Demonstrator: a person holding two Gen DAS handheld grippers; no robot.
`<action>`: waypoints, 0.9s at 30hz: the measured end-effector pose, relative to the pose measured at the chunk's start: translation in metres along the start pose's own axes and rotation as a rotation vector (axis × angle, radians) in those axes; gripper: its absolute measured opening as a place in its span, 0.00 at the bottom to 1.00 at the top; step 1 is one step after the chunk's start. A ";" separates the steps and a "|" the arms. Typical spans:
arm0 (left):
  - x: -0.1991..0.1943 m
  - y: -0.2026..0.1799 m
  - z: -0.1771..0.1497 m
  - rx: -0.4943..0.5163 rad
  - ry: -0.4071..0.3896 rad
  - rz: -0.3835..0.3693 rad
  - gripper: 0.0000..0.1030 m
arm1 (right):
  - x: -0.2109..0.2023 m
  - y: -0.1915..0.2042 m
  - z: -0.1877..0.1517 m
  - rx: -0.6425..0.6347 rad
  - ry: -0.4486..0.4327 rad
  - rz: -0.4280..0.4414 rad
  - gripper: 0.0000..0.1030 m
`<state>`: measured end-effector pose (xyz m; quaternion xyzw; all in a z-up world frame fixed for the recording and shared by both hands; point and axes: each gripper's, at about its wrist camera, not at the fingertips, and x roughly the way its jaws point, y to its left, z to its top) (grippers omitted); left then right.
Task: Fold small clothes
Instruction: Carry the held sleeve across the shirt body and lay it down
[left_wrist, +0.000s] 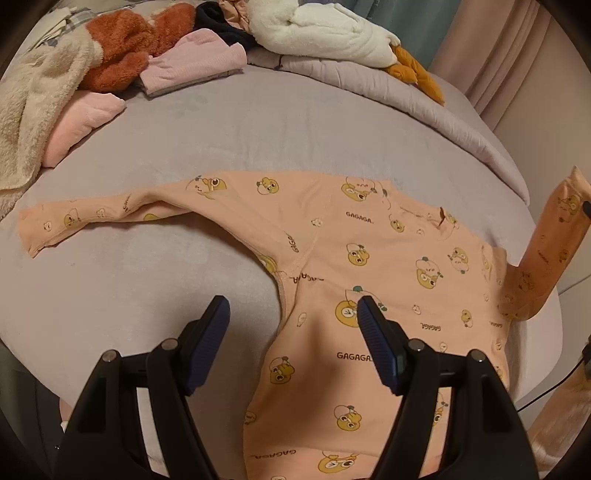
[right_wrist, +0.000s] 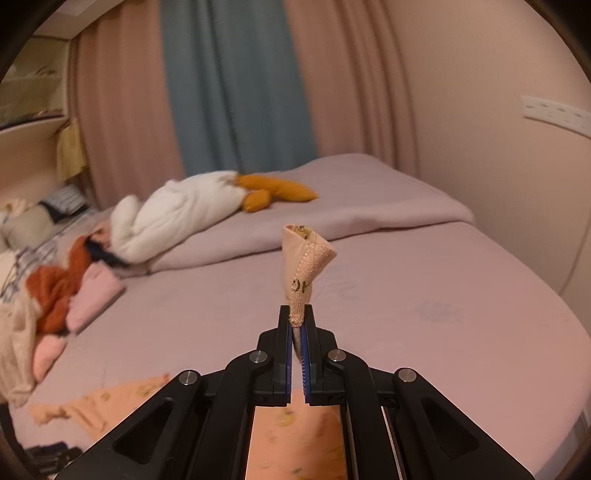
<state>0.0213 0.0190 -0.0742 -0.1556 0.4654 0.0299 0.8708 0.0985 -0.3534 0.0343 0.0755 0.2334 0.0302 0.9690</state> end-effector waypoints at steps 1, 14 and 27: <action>-0.001 0.001 0.000 -0.004 -0.001 -0.003 0.70 | 0.001 0.005 0.001 -0.012 0.004 0.014 0.05; -0.006 0.013 -0.003 -0.036 -0.007 0.010 0.70 | 0.015 0.081 -0.040 -0.131 0.134 0.207 0.05; -0.014 0.030 -0.009 -0.073 -0.016 0.023 0.70 | 0.043 0.131 -0.094 -0.248 0.320 0.281 0.05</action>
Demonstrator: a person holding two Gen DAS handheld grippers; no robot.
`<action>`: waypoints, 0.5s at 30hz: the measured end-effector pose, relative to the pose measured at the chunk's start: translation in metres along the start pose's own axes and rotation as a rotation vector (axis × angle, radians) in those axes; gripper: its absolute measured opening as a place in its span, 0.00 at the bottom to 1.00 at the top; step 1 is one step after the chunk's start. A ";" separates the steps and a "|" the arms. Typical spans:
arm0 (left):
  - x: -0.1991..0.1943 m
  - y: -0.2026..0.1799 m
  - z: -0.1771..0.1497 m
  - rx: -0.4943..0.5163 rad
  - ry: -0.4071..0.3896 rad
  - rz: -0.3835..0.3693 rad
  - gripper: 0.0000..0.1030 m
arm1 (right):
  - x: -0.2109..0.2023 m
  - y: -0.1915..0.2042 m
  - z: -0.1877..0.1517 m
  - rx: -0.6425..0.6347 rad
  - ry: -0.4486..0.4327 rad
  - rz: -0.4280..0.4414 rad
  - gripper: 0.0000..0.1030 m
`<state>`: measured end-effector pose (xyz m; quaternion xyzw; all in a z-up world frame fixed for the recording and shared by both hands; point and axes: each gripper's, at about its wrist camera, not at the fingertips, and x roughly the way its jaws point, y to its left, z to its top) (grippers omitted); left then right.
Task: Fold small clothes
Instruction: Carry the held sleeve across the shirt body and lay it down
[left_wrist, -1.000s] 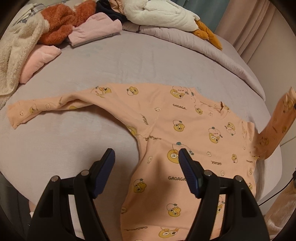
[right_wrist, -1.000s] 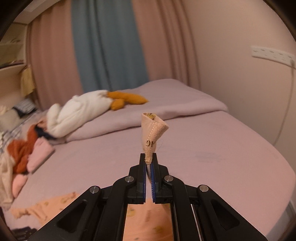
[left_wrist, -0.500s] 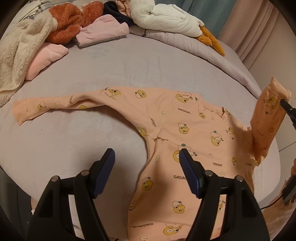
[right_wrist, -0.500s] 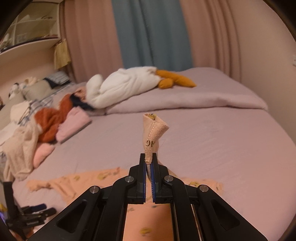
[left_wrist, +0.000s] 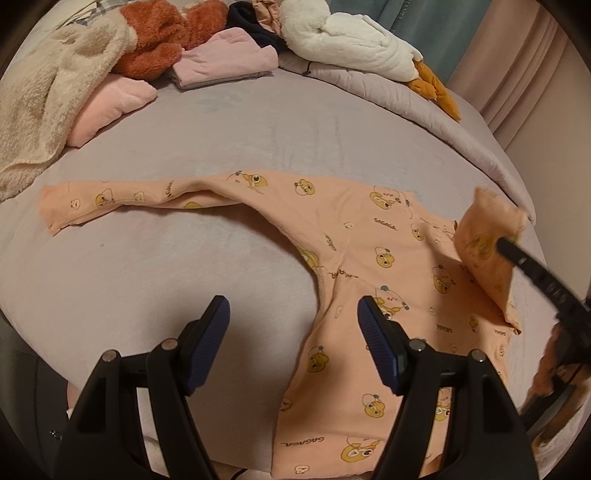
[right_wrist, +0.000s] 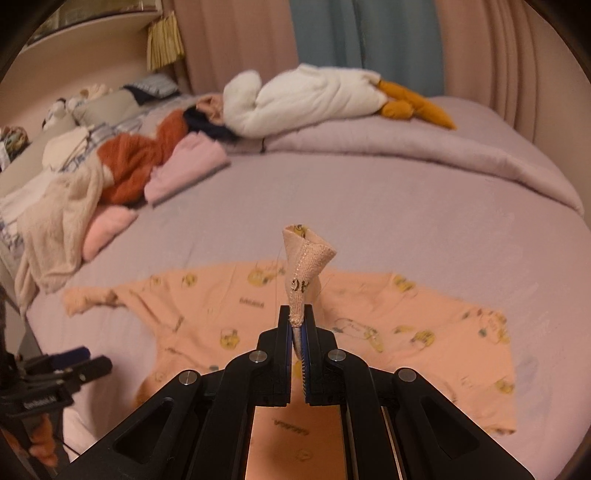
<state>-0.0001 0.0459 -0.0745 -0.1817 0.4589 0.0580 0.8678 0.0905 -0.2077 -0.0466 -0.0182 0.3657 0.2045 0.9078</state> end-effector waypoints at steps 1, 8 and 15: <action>0.000 0.002 0.000 -0.005 -0.001 0.000 0.70 | 0.005 0.002 -0.002 -0.002 0.017 0.004 0.05; -0.002 0.011 -0.002 -0.026 -0.007 0.012 0.70 | 0.038 0.019 -0.022 -0.013 0.137 0.025 0.05; -0.001 0.014 -0.003 -0.036 -0.003 0.013 0.70 | 0.058 0.024 -0.037 -0.006 0.229 0.032 0.05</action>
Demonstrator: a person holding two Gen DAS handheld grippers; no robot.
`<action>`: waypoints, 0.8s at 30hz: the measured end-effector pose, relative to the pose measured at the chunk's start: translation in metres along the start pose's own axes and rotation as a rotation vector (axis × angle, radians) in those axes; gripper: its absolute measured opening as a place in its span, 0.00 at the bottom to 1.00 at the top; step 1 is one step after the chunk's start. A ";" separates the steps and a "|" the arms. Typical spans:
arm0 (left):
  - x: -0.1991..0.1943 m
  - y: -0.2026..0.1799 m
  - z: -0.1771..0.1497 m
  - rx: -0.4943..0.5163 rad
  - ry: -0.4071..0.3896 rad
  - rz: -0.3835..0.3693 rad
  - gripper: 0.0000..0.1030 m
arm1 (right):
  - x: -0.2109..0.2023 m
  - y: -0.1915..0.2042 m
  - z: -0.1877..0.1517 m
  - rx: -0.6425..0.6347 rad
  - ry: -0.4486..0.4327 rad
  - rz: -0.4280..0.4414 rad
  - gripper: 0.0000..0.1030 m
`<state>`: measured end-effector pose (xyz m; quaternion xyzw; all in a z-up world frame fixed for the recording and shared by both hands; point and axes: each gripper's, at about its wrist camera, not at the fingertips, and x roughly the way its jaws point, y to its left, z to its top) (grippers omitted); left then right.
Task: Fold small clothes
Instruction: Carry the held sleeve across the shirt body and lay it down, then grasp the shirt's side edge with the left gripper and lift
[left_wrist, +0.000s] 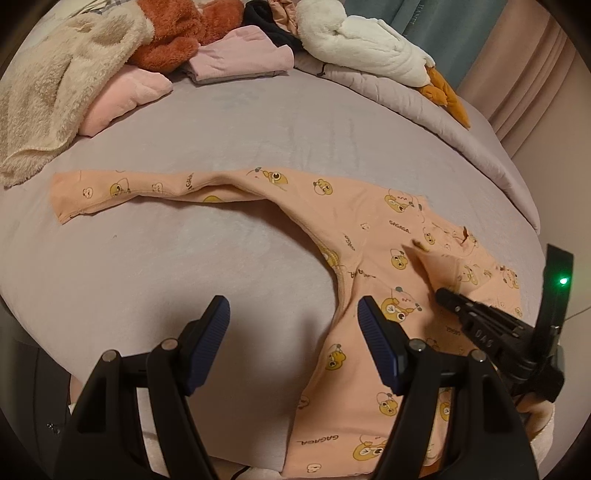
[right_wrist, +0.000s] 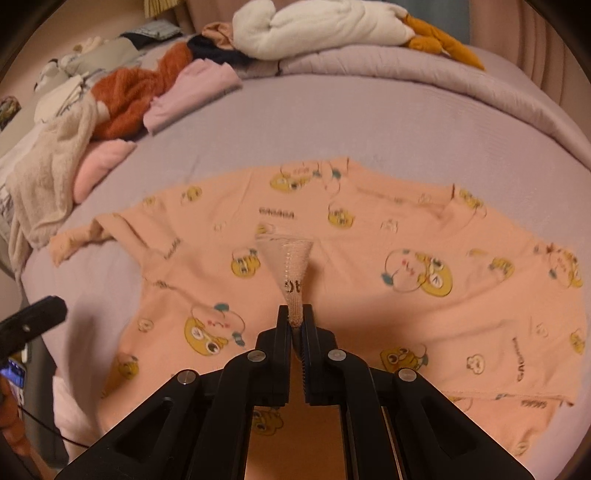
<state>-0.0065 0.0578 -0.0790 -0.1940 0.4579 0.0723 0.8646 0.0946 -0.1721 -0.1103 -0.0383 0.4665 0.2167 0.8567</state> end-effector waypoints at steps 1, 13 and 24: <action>0.000 0.000 0.000 -0.002 0.000 0.000 0.70 | 0.002 0.000 -0.001 0.001 0.009 -0.001 0.05; 0.002 0.005 0.000 -0.008 0.006 0.003 0.70 | -0.028 -0.002 -0.001 0.015 -0.055 0.005 0.49; 0.012 -0.001 0.001 0.002 0.027 -0.030 0.70 | -0.046 -0.051 -0.001 0.173 -0.117 -0.101 0.59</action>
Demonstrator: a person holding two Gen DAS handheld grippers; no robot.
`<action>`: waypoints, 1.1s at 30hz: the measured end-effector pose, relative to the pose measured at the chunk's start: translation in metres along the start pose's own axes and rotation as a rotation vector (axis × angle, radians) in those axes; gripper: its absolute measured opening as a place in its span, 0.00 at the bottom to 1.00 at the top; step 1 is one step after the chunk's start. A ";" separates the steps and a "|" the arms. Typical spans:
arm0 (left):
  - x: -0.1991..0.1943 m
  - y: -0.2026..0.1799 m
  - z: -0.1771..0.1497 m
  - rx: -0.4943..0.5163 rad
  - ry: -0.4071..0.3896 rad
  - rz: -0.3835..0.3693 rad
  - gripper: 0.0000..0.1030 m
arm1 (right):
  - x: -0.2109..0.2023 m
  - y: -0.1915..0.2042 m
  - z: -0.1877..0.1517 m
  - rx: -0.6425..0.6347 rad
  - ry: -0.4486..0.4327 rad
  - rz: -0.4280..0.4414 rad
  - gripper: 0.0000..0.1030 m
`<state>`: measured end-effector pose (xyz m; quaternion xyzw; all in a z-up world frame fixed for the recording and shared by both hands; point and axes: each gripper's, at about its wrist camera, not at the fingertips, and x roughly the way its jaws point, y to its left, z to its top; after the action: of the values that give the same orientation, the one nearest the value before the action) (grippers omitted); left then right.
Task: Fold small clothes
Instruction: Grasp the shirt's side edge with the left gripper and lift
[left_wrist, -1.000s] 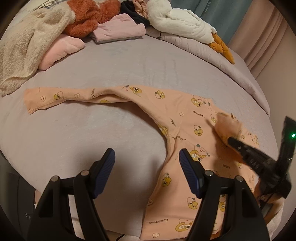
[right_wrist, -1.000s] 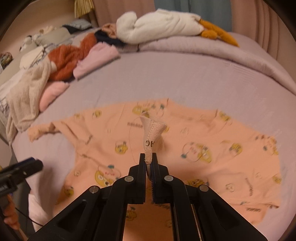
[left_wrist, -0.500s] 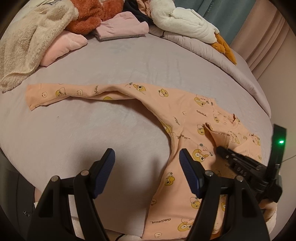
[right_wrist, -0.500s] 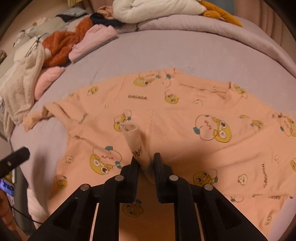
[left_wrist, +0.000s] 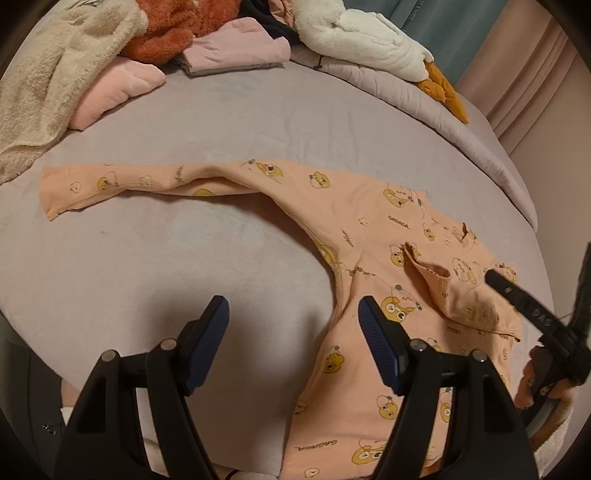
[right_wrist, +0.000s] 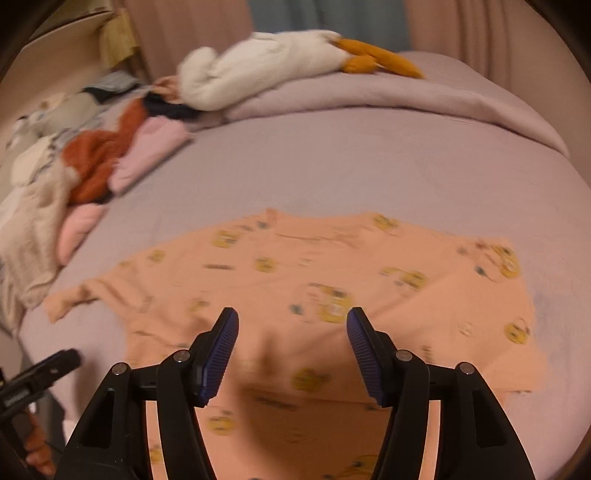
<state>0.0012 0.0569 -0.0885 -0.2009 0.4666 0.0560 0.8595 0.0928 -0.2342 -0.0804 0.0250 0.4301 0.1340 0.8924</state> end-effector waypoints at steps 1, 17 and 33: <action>0.002 -0.002 0.000 0.004 0.005 -0.004 0.70 | 0.003 -0.003 -0.001 0.005 0.010 -0.016 0.59; 0.055 -0.079 0.025 0.069 0.108 -0.181 0.73 | 0.029 -0.023 -0.019 0.056 0.085 -0.096 0.60; 0.099 -0.117 0.033 0.077 0.173 -0.226 0.04 | -0.007 -0.074 -0.031 0.213 0.014 -0.165 0.60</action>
<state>0.1153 -0.0461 -0.1198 -0.2228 0.5152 -0.0765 0.8241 0.0813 -0.3095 -0.1066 0.0835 0.4485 0.0139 0.8898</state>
